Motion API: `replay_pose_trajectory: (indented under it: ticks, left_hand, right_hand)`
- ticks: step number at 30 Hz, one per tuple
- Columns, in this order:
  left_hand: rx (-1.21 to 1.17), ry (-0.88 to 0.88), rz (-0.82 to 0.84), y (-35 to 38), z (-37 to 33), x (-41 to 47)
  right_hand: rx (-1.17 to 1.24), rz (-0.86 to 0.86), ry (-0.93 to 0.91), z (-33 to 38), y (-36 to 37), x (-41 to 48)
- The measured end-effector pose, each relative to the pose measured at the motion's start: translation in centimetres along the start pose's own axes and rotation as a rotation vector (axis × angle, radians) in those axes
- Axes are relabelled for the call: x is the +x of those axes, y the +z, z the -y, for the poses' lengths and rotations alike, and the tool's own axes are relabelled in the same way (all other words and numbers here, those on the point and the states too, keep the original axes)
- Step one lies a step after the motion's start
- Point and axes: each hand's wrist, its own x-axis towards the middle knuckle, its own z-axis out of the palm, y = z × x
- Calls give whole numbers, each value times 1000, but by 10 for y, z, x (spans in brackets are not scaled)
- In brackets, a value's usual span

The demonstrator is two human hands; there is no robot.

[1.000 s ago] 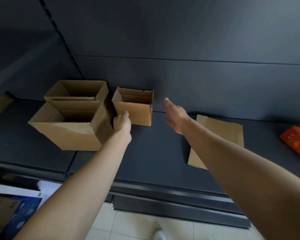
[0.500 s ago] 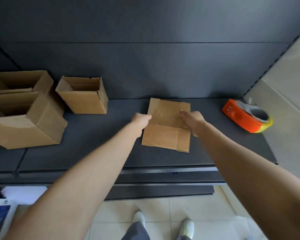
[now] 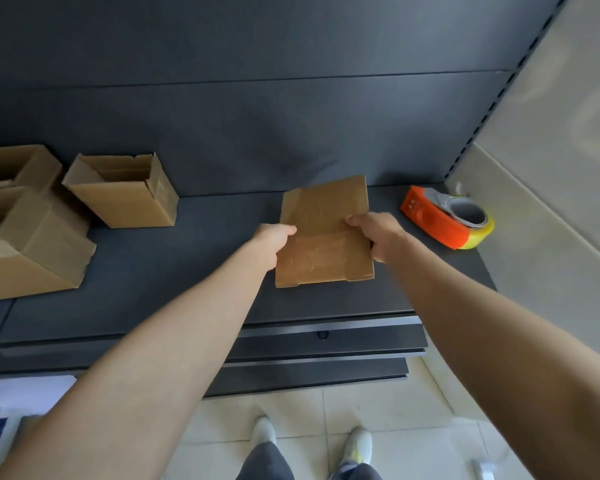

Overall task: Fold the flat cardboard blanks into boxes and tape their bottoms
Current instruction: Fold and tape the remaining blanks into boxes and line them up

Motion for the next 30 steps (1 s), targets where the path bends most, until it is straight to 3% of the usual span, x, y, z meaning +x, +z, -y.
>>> replay_pose_trajectory:
  ticks: [6,11,15,18,24,28,30]
  left_hand:
    - [11,80,60,45,-31,-38]
    - [48,359,-48,81,-67,-71]
    - [6,545,-70,101,-75,-89]
    - [46,505,-87,108,-67,-93]
    - [111,430,-116,109,-47,-87]
    - [114,417,-99,109,-54,-82]
    - [108,412,-76,109,-56,-78]
  right_hand:
    - [-230,-1,-264,46,-53,-23]
    - [-805,-66,-542,75,-87,-39]
    - [-1145,-8,-616,79,-95,-49]
    - [-1308,58,-605,71,-95,-52]
    - [-1302,29,-569,56,-113,-46]
    - [-1231,-26,-424,64,-132,-48]
    - [-1158,-133,-337,65,-138,-48]
